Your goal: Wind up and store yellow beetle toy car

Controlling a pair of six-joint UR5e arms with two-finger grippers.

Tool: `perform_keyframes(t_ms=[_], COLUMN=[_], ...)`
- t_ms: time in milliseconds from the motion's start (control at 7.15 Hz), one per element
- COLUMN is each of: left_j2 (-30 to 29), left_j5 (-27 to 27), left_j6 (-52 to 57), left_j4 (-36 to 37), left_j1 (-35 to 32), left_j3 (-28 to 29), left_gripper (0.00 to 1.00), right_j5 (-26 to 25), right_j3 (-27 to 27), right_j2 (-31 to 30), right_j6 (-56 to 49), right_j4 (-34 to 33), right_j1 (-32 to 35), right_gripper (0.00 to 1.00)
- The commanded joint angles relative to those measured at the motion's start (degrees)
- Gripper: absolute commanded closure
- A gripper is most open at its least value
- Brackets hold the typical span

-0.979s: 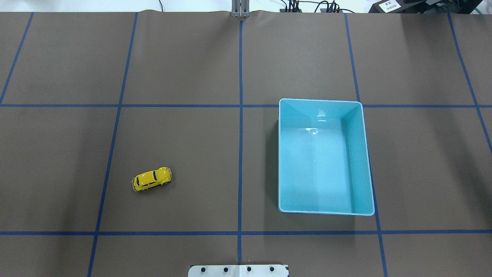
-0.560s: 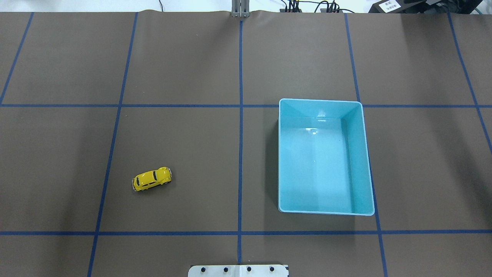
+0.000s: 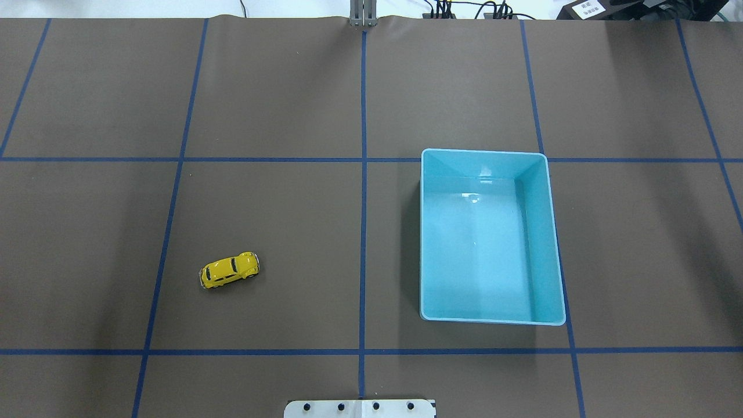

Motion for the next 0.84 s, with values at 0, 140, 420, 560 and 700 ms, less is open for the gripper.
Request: perform_keyframes(t_ms=[0, 140, 420, 560, 700], left_j2=[-1.76, -2.64, -5.97, -7.38, -9.31], left_j5=[-0.08, -0.08, 0.01, 0.01, 0.27], left_j6=[-0.27, -0.35, -0.35, -0.35, -0.35], left_j4=[0.14, 0.14, 0.23, 0.31, 0.40], left_j1=[0.45, 2.02, 5.35, 7.20, 9.83], left_j3=[-1.28, -1.28, -1.28, -1.28, -1.20], left_gripper=[0.00, 0.00, 0.00, 0.00, 0.00], right_j5=[0.00, -0.26, -0.79, -0.88, -1.05], right_j3=[-0.03, 0.23, 0.32, 0.32, 0.23], right_j2=[0.16, 0.60, 0.43, 0.25, -0.10], right_j6=[0.18, 0.45, 0.36, 0.27, 0.45], right_j4=[0.00, -0.78, -0.53, -0.44, -0.27], right_j1=[-0.15, -0.94, -0.94, -0.94, -0.94], right_gripper=[0.00, 0.00, 0.00, 0.00, 0.00])
